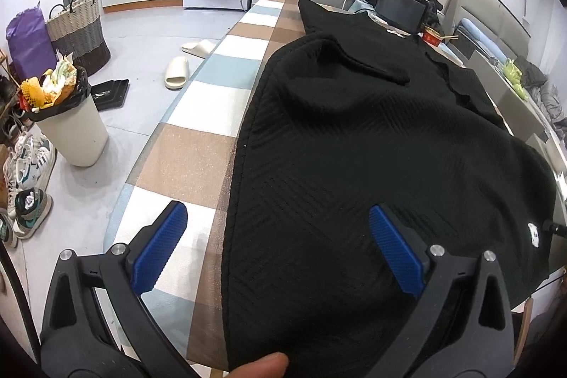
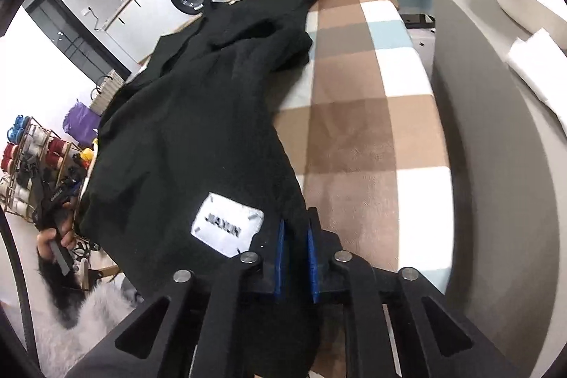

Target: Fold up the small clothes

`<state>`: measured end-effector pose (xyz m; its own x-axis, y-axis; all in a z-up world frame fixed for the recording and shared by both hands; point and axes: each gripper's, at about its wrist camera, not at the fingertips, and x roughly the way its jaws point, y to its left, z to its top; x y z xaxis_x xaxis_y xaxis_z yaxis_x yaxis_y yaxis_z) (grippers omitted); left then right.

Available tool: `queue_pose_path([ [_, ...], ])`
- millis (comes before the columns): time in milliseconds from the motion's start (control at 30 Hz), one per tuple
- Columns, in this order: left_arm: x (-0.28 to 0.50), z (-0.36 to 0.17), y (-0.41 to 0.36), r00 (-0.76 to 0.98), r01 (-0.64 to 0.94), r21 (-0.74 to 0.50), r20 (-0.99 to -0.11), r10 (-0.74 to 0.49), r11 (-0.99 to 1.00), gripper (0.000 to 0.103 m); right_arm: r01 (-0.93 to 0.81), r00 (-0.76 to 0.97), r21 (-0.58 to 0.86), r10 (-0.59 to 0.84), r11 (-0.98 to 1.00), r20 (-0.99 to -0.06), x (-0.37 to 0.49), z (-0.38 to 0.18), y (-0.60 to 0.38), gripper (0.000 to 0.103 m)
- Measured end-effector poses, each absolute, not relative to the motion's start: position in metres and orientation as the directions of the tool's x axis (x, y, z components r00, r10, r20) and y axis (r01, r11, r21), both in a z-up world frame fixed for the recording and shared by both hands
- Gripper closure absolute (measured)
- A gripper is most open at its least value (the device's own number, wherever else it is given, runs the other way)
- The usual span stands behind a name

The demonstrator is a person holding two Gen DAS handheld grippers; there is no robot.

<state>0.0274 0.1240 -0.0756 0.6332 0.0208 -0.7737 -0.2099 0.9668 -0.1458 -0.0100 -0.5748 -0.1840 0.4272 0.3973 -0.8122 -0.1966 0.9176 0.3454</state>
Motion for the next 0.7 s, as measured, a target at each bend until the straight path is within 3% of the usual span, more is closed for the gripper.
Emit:
queue_pose_path([
  [100, 0.030, -0.080, 0.124, 0.630, -0.199, -0.152, -0.777, 0.008, 0.968, 0.009, -0.202, 0.442, 0.356, 0.410, 0.912, -0.798, -0.010, -0.184, -0.575, 0.080],
  [200, 0.034, -0.087, 0.125, 0.616, -0.195, -0.157, -0.788, -0.004, 0.968, 0.028, -0.198, 0.448, 0.367, 0.417, 0.909, -0.791, -0.008, -0.186, -0.575, 0.079],
  [233, 0.035, -0.089, 0.125, 0.616, -0.194, -0.152, -0.788, 0.000, 0.969, 0.036, -0.193, 0.452, 0.367, 0.415, 0.910, -0.790, -0.006, -0.186, -0.574, 0.079],
  [367, 0.034, -0.091, 0.120, 0.634, -0.173, -0.103, -0.773, 0.031, 0.980, 0.092, -0.196, 0.455, 0.373, 0.421, 0.907, -0.784, -0.003, -0.186, -0.570, 0.079],
  [567, 0.017, -0.085, 0.129, 0.638, -0.137, -0.130, -0.770, -0.013, 0.982, 0.099, -0.212, 0.452, 0.339, 0.400, 0.916, -0.797, -0.002, -0.185, -0.564, 0.079],
  [667, 0.001, -0.082, 0.131, 0.635, -0.129, -0.107, -0.773, -0.001, 0.986, 0.099, -0.232, 0.434, 0.286, 0.362, 0.930, -0.825, -0.007, -0.187, -0.560, 0.092],
  [700, -0.003, -0.080, 0.132, 0.638, -0.126, -0.102, -0.770, 0.002, 0.987, 0.099, -0.234, 0.434, 0.273, 0.352, 0.933, -0.829, -0.009, -0.187, -0.559, 0.092],
])
